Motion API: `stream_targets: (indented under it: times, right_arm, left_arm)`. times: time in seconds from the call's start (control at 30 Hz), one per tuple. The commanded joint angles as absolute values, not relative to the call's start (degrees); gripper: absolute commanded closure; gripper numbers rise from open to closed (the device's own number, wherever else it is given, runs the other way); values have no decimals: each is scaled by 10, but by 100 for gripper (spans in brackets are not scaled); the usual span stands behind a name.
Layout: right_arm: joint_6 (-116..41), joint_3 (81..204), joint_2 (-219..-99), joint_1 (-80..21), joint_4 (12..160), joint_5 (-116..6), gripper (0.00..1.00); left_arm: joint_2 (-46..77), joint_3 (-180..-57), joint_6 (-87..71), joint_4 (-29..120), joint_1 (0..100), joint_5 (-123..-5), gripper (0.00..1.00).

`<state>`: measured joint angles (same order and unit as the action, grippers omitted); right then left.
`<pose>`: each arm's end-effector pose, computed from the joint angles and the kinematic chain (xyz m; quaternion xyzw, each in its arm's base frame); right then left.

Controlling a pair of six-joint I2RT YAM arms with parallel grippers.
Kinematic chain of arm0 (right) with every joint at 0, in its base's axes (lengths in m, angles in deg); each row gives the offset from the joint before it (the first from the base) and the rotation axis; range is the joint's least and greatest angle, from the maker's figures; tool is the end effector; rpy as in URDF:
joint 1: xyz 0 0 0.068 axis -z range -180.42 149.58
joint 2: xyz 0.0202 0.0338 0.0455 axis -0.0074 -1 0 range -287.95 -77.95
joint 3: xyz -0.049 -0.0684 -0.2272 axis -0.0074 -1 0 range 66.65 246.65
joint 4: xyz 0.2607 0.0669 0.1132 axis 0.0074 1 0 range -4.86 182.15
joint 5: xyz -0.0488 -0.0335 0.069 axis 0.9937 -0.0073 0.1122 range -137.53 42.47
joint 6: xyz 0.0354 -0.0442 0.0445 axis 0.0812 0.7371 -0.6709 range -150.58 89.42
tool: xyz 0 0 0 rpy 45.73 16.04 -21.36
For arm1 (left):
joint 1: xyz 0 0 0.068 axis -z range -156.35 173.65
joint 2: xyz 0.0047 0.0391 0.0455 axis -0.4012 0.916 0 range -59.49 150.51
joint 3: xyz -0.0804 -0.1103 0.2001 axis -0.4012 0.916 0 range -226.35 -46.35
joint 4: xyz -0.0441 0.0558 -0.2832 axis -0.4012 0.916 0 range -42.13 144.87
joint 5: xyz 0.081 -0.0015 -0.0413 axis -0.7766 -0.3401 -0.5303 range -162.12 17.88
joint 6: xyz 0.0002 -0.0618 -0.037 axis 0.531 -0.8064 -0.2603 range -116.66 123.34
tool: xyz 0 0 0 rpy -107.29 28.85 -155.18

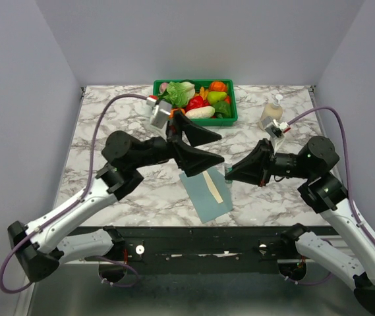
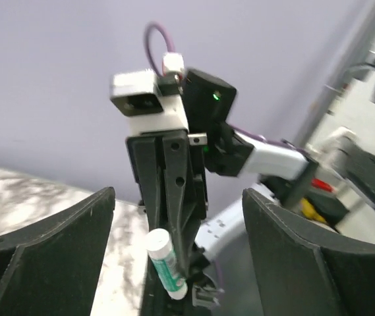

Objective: Place the letter into the envelope and seal it

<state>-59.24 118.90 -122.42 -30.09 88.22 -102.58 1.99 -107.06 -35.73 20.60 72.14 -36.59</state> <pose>0.1744 0.1557 0.3821 -0.3451 0.5978 0.5913 0.4170 0.1710 -0.2452 0.4285 0.2997 0.4781 -0.6762 0.4737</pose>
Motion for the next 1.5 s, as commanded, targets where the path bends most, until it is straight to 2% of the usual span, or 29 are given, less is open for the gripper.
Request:
stream_targets:
  times: [0.0, 0.1, 0.2, 0.23, 0.33, 0.43, 0.6, 0.9, 1.3, 1.37, 1.4, 1.43, 1.47]
  right_arm:
    - [-605, 1155, -1209, -304, 903, -883, 99]
    - [-606, 1153, -1211, -304, 906, -859, 99]
    - [-605, 1154, -1209, -304, 913, -831, 99]
    - [-605, 1156, -1208, -304, 914, -826, 99]
    - [-603, 1164, -1204, -304, 914, -822, 99]
    - [-598, 1178, -1208, -304, 921, -840, 99]
    - [-596, 1202, -1244, -304, 938, -910, 99]
    - [-598, 1226, -1275, -305, 960, -917, 99]
    - [-605, 1222, -1277, -305, 962, -909, 99]
    - [-607, 1220, -1278, -305, 962, -913, 99]
    - [-604, 1219, -1276, -305, 962, -911, 99]
    - [-600, 1220, -1271, -305, 968, -908, 99]
    - [-595, 1221, -1267, -305, 974, -897, 99]
  left_arm:
    - [-58, -1057, -275, 401, 716, -571, 14]
    - [-67, -1050, -286, 476, 716, -645, 19]
    - [-70, -1024, -314, 478, 716, -650, 36]
    - [-69, -1017, -318, 478, 717, -651, 48]
    - [-62, -1009, -328, 513, 722, -683, 67]
    - [-45, -1022, -322, 558, 727, -713, 76]
    - [-8, -1072, -307, 616, 741, -749, 71]
    - [90, -1182, -251, 678, 816, -797, 70]
    - [120, -1175, -269, 656, 854, -813, 70]
    - [122, -1177, -267, 655, 854, -815, 66]
    - [122, -1178, -266, 662, 854, -820, 61]
    - [119, -1180, -266, 668, 854, -828, 51]
    - [114, -1178, -265, 674, 854, -852, 47]
